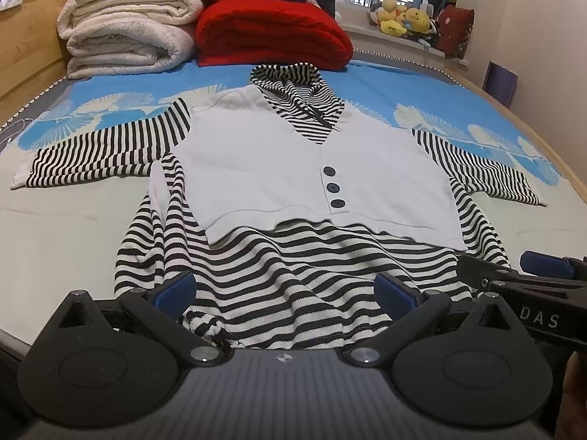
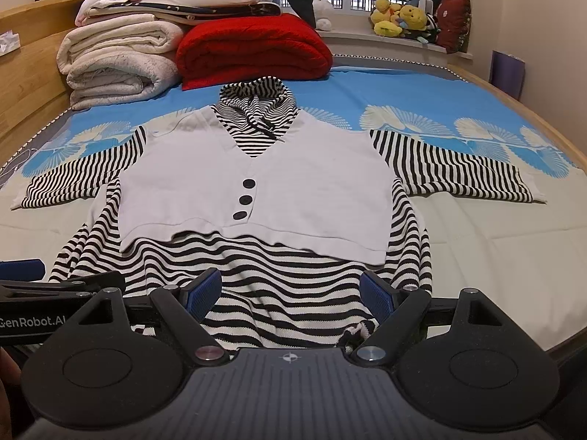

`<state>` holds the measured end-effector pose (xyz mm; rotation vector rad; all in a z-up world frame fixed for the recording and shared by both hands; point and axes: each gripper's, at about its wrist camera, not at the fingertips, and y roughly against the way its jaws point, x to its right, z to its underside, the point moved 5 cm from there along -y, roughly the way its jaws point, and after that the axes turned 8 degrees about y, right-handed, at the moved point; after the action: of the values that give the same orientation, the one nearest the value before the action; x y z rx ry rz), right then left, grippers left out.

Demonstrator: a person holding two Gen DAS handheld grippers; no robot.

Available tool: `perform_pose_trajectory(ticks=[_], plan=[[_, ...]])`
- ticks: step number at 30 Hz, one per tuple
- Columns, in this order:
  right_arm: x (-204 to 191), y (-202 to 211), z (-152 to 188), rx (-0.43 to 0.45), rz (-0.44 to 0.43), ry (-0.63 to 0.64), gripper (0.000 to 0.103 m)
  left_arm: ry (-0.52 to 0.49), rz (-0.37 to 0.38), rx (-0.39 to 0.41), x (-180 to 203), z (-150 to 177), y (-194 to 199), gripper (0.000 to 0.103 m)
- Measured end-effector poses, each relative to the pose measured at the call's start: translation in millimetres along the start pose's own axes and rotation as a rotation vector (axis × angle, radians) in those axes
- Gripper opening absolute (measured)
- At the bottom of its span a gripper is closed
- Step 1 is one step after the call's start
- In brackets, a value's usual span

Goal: Fold small clothes

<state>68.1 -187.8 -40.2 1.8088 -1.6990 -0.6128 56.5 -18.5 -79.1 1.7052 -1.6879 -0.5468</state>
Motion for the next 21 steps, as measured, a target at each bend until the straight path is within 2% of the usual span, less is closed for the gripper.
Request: perform_pose_trajectory(ticks=[12,15,21], plan=[[0.5,-0.3,-0.5,0.002,0.005,0.003,0.083,0.013,-0.009,-0.016,-3.3,0.9,-4.3,0.103],[12.2,-5.3,-1.3,-0.002,0.059,-0.017,0.083,0.039,-0.071,-0.046,-17.3,-1.2,-16.9,0.103],[63.0,-37.1,9.8,-0.118,0.181,-0.175,0.078,0.110,-0.205,-0.125,-61.8,-11.2,-55.6,0.103]])
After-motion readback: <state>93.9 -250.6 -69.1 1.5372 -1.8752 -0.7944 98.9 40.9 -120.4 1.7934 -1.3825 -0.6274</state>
